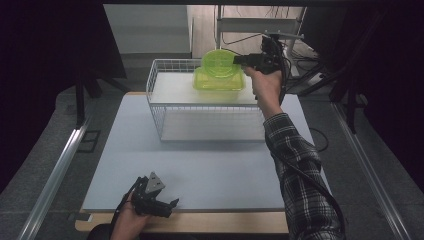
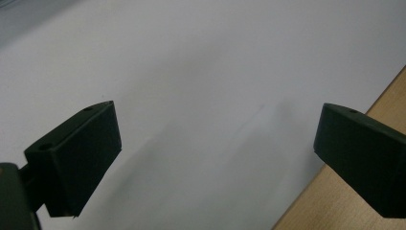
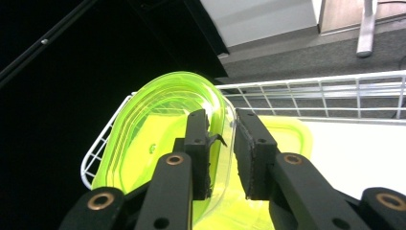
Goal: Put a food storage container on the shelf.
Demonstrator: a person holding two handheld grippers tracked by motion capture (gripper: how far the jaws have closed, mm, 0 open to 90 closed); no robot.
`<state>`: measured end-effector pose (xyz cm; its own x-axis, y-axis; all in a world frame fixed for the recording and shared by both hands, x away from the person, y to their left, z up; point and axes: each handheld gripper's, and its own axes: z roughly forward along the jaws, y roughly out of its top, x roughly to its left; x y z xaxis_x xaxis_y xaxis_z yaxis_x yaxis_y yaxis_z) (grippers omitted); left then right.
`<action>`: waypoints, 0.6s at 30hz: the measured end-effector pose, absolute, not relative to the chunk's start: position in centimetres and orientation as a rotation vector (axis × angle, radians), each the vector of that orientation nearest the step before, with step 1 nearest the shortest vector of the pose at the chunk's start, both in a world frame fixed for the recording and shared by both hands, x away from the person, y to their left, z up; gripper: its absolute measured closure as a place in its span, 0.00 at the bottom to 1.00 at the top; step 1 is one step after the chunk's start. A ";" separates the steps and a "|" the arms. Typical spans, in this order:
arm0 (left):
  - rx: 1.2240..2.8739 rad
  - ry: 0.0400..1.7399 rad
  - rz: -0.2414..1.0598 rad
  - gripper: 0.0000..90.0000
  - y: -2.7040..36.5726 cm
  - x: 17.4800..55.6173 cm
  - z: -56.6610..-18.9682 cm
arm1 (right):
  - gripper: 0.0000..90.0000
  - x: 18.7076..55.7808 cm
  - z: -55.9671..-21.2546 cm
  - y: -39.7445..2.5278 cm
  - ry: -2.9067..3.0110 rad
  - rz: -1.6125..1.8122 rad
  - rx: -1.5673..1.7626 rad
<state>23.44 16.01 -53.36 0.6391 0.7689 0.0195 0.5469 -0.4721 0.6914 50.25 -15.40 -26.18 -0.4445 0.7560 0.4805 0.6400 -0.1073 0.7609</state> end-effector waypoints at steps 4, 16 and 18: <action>2.202 1.017 0.433 0.02 16.0 23.4 -53.4 | 0.82 50.4 -26.3 -15.4 2.013 1.596 1.602; 2.188 1.012 0.417 0.02 16.0 23.4 -53.3 | 0.64 49.7 -25.9 -15.7 2.046 1.592 1.556; 2.189 1.010 0.417 0.02 16.0 23.4 -53.3 | 0.61 49.5 -26.0 -15.8 2.054 1.593 1.549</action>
